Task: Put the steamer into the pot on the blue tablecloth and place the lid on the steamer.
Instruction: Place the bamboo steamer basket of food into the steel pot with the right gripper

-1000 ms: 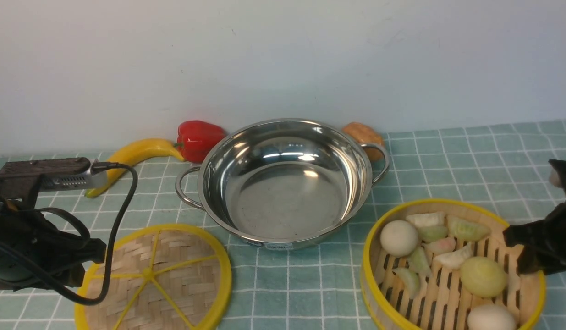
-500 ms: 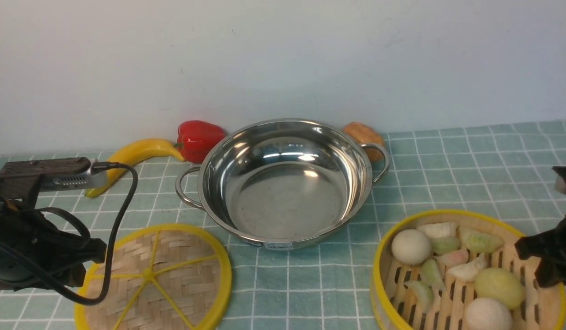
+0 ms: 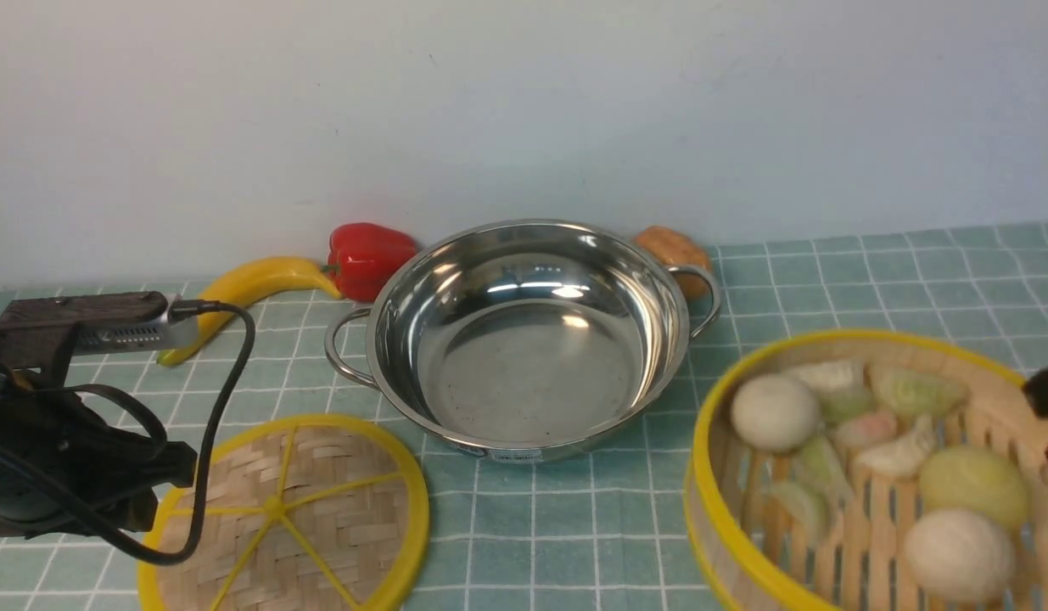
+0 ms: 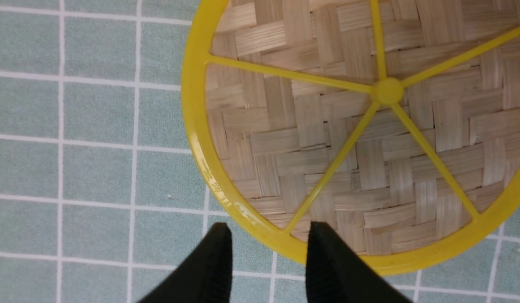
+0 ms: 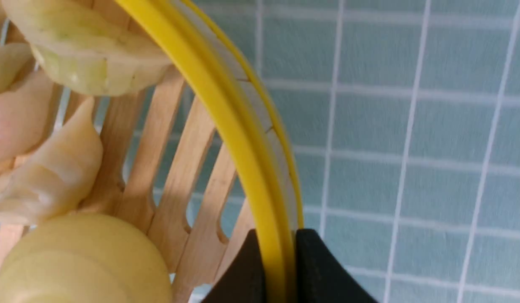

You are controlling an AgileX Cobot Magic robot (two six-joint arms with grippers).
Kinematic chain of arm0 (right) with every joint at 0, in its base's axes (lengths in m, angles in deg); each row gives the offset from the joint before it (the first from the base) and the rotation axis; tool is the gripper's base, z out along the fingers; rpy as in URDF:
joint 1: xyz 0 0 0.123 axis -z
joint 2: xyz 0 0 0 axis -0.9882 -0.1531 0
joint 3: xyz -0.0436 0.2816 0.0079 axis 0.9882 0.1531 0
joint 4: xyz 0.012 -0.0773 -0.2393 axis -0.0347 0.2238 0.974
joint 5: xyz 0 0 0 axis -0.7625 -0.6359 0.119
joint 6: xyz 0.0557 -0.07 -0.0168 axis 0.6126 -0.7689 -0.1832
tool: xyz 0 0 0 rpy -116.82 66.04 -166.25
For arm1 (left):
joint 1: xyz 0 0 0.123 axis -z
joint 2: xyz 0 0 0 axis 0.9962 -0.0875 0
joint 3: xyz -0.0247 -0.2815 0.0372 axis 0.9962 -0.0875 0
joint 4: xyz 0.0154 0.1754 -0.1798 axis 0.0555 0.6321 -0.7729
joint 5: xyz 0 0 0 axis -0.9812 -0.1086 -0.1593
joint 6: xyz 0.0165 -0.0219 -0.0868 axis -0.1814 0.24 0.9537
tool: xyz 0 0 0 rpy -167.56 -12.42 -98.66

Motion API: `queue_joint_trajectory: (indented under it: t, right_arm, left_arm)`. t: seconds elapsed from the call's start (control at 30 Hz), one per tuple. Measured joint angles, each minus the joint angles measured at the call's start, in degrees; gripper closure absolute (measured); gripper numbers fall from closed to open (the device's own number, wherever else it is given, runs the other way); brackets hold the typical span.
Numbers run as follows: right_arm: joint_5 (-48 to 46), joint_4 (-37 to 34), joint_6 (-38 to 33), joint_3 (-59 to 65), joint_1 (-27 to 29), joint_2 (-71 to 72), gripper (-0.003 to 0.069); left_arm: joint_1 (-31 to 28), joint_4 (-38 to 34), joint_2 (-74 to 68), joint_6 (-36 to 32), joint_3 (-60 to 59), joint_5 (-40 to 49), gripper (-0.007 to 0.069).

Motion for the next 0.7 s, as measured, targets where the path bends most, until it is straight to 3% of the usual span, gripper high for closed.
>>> queue_joint_trajectory:
  t: [0.1, 0.2, 0.43, 0.7]
  right_arm:
    - [-0.03, -1.6, 0.68, -5.59, -0.92, -0.95, 0.0578]
    - [-0.05, -2.38, 2.98, -16.15, -5.2, -6.05, 0.0578]
    - [-0.47, -1.96, 8.43, -42.16, -16.25, -24.96, 0.0578]
    - [-0.3, -0.9, 11.27, -61.16, -22.48, -45.0, 0.0578]
  left_arm:
    - [0.0, 0.0, 0.0, 0.0, 0.0, 0.0, 0.0382]
    - [0.0, 0.0, 0.0, 0.0, 0.0, -0.28, 0.0382]
    - [0.0, 0.0, 0.0, 0.0, 0.0, -1.04, 0.0382]
    - [0.0, 0.0, 0.0, 0.0, 0.0, -1.21, 0.0382]
